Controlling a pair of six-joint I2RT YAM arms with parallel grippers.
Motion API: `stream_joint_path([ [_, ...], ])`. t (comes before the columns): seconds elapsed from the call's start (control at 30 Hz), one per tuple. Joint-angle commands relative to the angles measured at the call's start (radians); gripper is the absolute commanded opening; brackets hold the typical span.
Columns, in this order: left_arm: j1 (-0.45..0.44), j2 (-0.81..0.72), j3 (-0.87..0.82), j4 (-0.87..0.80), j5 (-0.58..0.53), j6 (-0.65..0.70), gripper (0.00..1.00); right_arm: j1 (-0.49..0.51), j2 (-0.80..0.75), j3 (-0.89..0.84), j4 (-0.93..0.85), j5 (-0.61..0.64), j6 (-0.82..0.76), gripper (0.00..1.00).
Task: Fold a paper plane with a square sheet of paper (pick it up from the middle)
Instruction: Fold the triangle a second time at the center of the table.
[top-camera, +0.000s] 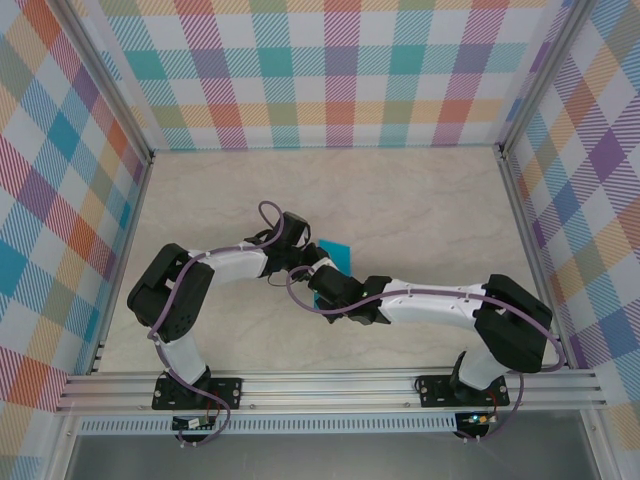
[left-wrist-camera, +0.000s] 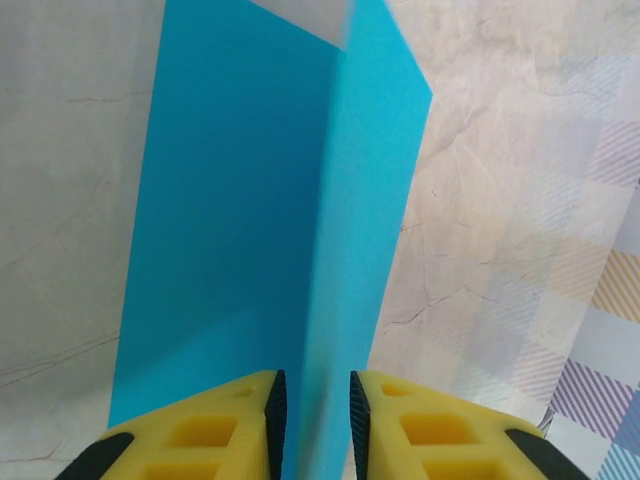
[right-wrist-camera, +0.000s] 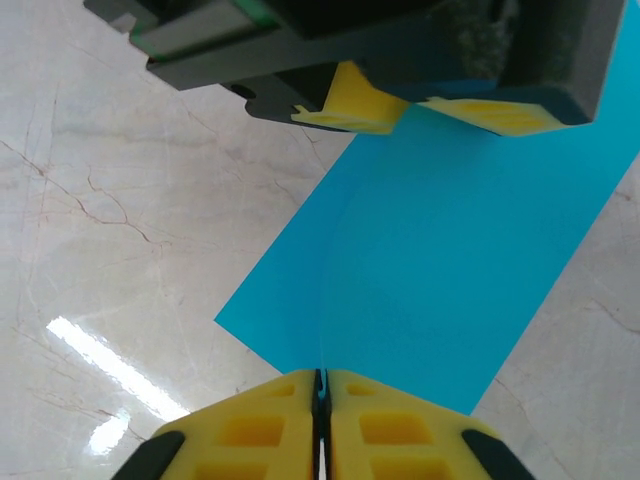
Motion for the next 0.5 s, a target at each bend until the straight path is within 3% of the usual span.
stream_joint_path([
  [0.0, 0.006, -0.030, 0.018, -0.049, -0.034, 0.014, 0.31, 0.005, -0.022, -0.005, 0.011, -0.015, 0.008, 0.05],
  [0.23, 0.006, -0.098, 0.012, -0.174, -0.164, 0.035, 0.50, -0.028, -0.038, -0.023, 0.034, -0.081, 0.020, 0.03],
  [0.47, 0.006, -0.170, -0.028, -0.279, -0.294, 0.019, 0.56, -0.152, -0.084, -0.085, 0.113, -0.343, 0.027, 0.02],
])
